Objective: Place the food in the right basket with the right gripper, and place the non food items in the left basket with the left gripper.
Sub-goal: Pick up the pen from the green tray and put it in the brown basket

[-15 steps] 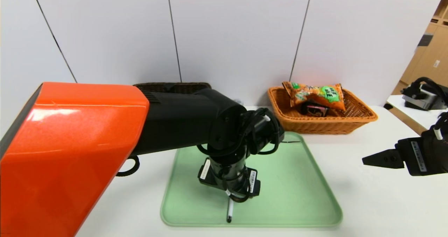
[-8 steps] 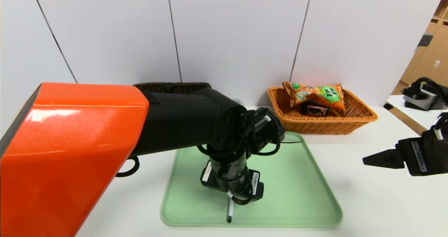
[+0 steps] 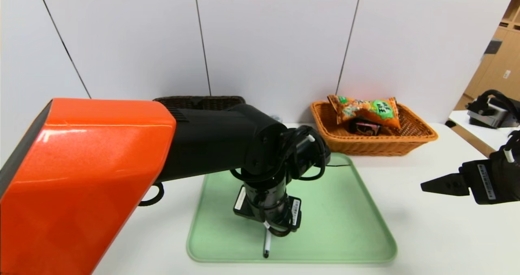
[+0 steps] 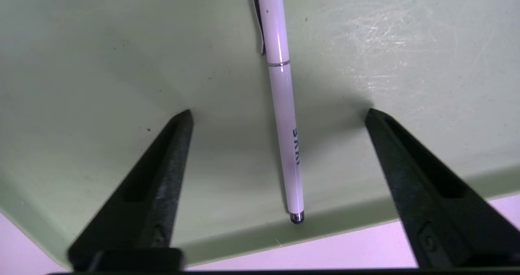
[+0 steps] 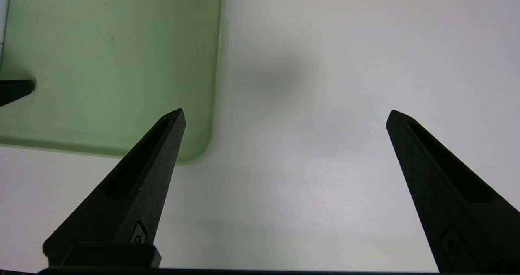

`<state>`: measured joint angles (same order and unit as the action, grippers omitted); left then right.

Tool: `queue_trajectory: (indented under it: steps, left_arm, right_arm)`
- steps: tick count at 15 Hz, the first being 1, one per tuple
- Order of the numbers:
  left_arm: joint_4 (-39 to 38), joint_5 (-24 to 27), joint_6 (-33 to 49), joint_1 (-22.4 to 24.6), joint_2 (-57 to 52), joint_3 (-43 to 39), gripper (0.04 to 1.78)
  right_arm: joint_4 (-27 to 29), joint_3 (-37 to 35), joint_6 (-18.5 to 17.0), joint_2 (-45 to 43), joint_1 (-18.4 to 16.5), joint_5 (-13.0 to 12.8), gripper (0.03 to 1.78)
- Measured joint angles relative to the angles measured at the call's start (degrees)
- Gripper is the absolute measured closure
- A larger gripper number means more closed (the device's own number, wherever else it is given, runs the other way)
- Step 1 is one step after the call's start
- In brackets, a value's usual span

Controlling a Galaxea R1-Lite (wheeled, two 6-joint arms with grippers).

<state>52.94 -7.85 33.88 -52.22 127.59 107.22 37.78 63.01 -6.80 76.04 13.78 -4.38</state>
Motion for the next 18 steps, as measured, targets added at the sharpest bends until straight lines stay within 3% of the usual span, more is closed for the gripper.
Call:
queue_trajectory:
  steps: [5,6,7,13,18]
  left_arm:
    - [0.17,-0.99,0.0,-0.06,0.48,-0.02,1.03]
    - [0.17,-1.01,0.02,-0.06,0.5,-0.05,1.23]
    - [0.2,-0.9,0.02,-0.06,0.5,-0.07,1.76]
    - [-0.05,0.02,-0.69,-0.34,-0.94,0.17,1.78]
    - [-3.45,13.17,-4.19,-0.61,-7.24,2.88,1.78]
  right_arm:
    - [-1.65,-0.34,0.16,0.0,0.26,0.24,0.1]
    - [-2.67,-0.74,0.17,-0.02,0.3,0.3,0.1]
    - [-3.35,-1.11,0.17,-0.06,0.35,0.28,0.1]
    - [-4.13,-2.38,0.35,-0.74,0.44,0.27,0.1]
    - [-4.43,-4.01,0.27,-1.33,0.55,0.28,0.1]
